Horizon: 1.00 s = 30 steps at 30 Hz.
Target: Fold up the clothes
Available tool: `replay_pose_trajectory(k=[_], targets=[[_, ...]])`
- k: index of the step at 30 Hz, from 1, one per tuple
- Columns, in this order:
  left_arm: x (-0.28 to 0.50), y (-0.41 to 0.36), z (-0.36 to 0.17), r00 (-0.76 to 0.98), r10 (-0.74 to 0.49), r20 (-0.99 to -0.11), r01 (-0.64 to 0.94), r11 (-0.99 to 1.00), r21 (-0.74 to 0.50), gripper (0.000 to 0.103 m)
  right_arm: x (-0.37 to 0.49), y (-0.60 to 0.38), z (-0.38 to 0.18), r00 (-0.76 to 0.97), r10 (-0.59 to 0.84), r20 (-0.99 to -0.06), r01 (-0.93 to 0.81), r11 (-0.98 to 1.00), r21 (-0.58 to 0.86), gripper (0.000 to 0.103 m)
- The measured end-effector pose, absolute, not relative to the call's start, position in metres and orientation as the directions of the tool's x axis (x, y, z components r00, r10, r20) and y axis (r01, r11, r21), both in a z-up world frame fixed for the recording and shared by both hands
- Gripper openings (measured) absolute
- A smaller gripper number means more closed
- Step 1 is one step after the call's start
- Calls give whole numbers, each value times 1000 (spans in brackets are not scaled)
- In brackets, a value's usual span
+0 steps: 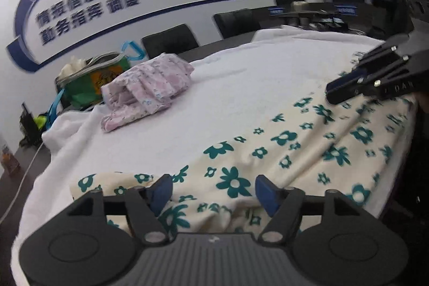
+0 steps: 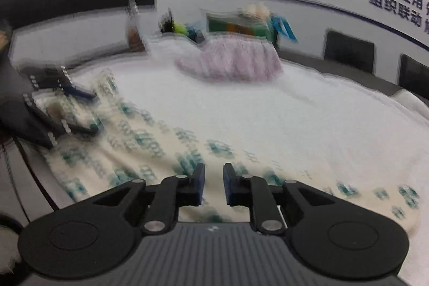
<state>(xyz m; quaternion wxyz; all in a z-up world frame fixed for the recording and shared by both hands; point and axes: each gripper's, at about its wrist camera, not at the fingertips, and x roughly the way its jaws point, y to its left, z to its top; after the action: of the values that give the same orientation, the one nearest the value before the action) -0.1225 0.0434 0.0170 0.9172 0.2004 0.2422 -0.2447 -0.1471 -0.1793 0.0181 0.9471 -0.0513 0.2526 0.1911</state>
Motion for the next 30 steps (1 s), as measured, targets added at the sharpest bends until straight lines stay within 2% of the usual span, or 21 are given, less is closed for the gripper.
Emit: replay_pose_trajectory(k=[2,4,7,9,11,13,14,16,18,19,20,23,25,27,30], targets=[[-127,48,19,781,-328,-532,508,829,235,70,-142,-165,7,780,341,-525,-409,913,-15,16],[-144,62,30,813,-315,-489,461,862,211,66,-144,-156,-8,767,308,-563,-432,896,-99,16],[-178,105,57,884,-309,-352,373,919,129,72,-151,-157,2,774,285,-566,-437,886,-152,27],[-176,128,61,890,-240,-388,287,955,69,74,-156,-165,11,786,283,-549,-437,883,-171,39],[-169,146,61,864,-195,-464,228,973,15,73,-162,-175,19,800,276,-533,-428,885,-185,41],[-160,154,57,801,-197,-565,210,977,-43,72,-169,-210,30,832,193,-520,-317,935,-160,45],[-157,156,55,770,-204,-605,200,977,-75,68,-176,-233,37,845,128,-519,-223,967,-125,46],[-159,164,53,731,-277,-623,179,960,-217,64,-190,-281,49,851,2,-526,-25,999,-37,46],[-164,169,54,738,-339,-583,160,928,-338,66,-208,-321,53,836,-47,-546,118,988,96,46],[-165,165,57,759,-343,-553,173,926,-336,66,-217,-336,51,827,-37,-561,156,974,165,46],[-166,154,62,776,-345,-529,221,933,-284,67,-225,-348,48,814,-18,-580,181,957,225,46],[-150,104,80,788,-357,-501,383,922,-55,68,-236,-368,37,792,34,-610,218,917,334,47],[-134,72,92,762,-403,-506,500,864,65,71,-239,-373,32,782,19,-623,244,910,334,47],[-103,29,106,691,-469,-550,625,770,127,77,-243,-371,30,781,13,-624,240,917,320,50],[-62,-54,109,507,-576,-641,812,569,131,78,-255,-364,25,786,38,-617,218,917,334,52]])
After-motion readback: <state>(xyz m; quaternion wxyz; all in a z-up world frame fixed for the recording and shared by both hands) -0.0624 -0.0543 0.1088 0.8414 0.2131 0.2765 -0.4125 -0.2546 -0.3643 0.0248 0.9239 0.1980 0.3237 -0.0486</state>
